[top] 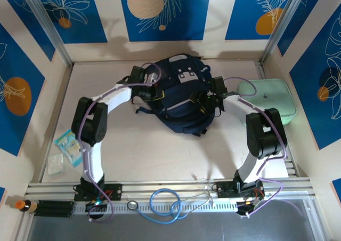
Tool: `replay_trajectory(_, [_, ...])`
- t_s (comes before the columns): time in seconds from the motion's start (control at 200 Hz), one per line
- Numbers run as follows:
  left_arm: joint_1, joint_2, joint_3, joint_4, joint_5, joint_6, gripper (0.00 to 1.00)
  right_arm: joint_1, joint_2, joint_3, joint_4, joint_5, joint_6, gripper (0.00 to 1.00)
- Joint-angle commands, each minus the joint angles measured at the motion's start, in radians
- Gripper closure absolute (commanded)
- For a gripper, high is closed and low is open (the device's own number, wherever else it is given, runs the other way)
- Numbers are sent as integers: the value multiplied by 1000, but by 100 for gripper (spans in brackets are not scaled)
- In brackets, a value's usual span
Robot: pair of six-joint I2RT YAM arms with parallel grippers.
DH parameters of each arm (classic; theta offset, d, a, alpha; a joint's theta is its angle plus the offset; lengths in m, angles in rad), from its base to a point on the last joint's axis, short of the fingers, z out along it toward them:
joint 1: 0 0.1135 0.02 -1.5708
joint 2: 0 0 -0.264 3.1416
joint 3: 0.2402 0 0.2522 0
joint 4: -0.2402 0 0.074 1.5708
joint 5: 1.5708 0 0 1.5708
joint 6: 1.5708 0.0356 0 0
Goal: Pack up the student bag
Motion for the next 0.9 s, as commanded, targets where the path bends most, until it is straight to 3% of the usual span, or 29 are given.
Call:
replay_trajectory(0.0, [14, -137, -146, 105, 34, -111, 100, 12, 54, 58, 80, -81, -57, 33])
replay_trajectory(0.21, [21, -275, -362, 286, 11, -278, 100, 31, 226, 265, 93, -168, -204, 35])
replay_trajectory(0.385, [21, -315, -384, 349, -34, -346, 100, 43, 239, 332, 87, -80, -262, 36])
replay_trajectory(0.485, [19, -313, -380, 379, -45, -380, 100, 45, 136, 279, 39, 14, -295, 34])
replay_trajectory(0.64, [17, -298, -400, 471, -49, -450, 100, 95, -46, 189, -114, 262, -354, 30])
replay_trajectory(0.755, [16, -281, -405, 528, -50, -496, 100, 210, -141, 107, -170, 429, -350, 31])
replay_trajectory(0.895, [15, -270, -397, 547, -48, -512, 100, 392, -187, 60, -196, 536, -278, 37])
